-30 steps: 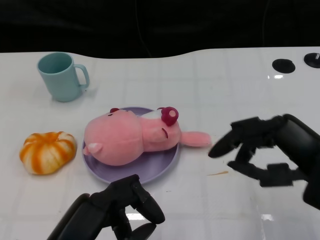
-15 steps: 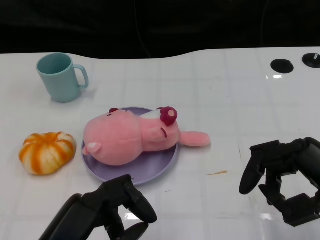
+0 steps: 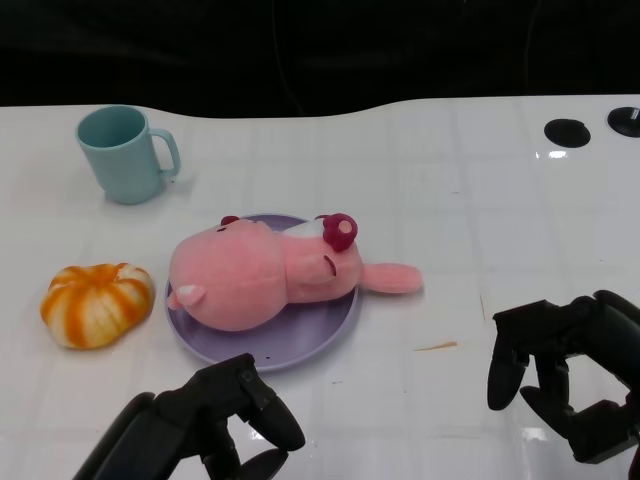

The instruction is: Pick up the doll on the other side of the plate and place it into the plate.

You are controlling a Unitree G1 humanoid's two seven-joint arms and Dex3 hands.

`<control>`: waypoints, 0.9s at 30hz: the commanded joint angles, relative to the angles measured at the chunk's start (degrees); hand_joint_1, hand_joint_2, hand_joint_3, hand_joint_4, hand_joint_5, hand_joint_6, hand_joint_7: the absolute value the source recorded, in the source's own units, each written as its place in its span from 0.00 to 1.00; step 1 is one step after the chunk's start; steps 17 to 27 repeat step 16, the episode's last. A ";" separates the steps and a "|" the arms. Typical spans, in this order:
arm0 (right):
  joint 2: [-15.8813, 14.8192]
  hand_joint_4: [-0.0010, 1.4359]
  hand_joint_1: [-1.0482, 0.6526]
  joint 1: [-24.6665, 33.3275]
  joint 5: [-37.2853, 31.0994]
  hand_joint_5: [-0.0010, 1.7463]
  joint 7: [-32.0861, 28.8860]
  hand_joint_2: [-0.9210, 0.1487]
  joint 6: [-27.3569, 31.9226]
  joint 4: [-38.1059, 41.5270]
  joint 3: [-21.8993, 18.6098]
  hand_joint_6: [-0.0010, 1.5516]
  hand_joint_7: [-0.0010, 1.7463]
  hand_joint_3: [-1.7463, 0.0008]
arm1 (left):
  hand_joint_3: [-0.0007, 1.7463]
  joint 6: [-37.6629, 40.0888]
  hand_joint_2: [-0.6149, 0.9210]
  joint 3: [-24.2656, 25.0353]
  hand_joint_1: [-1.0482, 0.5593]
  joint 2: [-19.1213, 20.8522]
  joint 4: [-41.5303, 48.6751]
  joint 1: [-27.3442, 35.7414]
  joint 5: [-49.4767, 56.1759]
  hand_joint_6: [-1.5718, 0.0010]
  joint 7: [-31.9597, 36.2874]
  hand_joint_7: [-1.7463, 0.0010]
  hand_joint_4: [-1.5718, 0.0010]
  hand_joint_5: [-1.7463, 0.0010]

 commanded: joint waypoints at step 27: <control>-2.11 0.60 0.62 -2.54 -2.87 0.92 1.56 0.54 2.73 -0.80 2.17 0.56 0.64 0.29 | 0.27 -1.53 1.00 1.81 0.43 1.04 1.02 -0.59 -1.21 0.66 -1.33 0.24 0.59 0.06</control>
